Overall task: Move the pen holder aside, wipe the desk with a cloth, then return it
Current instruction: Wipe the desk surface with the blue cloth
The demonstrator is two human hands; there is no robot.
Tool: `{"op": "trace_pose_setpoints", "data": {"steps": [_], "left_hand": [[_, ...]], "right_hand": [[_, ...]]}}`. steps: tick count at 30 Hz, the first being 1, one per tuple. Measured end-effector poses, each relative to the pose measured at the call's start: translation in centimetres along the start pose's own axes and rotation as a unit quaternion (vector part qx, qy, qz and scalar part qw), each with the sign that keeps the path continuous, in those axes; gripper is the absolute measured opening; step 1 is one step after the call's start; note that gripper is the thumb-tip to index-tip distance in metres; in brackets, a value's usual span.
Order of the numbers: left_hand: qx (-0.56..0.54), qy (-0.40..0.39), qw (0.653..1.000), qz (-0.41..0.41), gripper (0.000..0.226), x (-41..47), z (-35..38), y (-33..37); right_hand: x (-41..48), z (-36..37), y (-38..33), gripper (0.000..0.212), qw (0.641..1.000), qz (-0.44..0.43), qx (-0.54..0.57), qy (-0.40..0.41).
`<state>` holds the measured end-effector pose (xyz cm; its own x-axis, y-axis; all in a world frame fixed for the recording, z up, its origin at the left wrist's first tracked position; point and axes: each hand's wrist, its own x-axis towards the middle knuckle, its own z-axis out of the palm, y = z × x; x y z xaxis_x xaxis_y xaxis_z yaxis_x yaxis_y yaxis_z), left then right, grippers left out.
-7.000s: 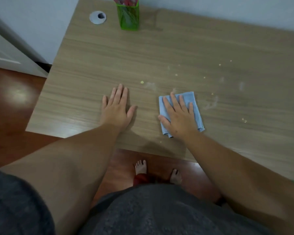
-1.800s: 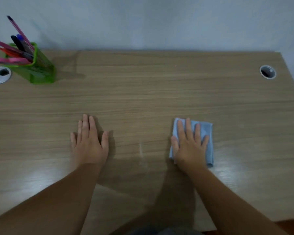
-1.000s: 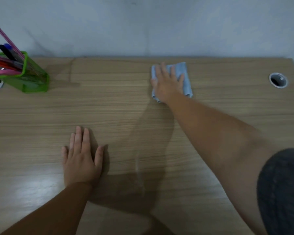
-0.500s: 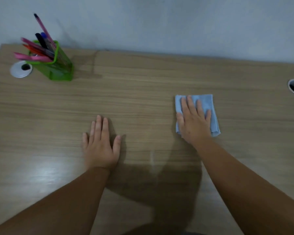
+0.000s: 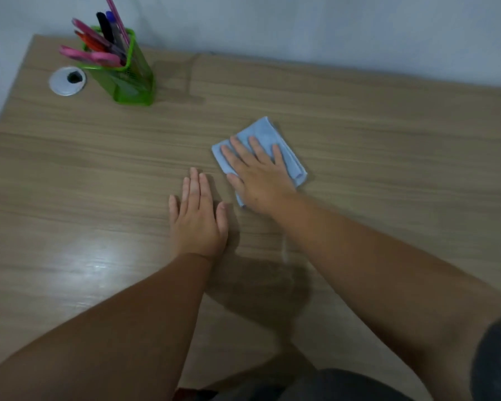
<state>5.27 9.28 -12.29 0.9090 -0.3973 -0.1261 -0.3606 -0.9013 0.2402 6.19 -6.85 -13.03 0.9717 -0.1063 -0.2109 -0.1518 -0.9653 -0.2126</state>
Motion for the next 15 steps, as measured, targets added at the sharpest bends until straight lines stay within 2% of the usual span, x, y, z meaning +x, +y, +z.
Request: {"op": "trace_pose_setpoints", "data": {"steps": [5,10,12,15], "left_hand": [[-0.003,0.002,1.0,0.006,0.066,0.0,0.5,-0.2],[0.001,0.005,1.0,0.01,0.063,0.3,1.0,-0.6],[-0.003,0.008,1.0,0.013,0.062,0.4,1.0,-0.6],[-0.022,0.018,0.999,0.021,0.059,0.4,1.0,-0.8]], "right_hand": [[-4.2,-0.8,6.5,0.054,0.995,0.094,-0.018,0.016],[1.5,-2.9,7.8,0.054,0.979,0.202,0.025,0.033],[3.2,-3.1,5.8,0.053,0.982,0.184,0.032,0.021],[1.9,-2.4,2.6,0.052,0.996,0.089,0.012,-0.001]]}}
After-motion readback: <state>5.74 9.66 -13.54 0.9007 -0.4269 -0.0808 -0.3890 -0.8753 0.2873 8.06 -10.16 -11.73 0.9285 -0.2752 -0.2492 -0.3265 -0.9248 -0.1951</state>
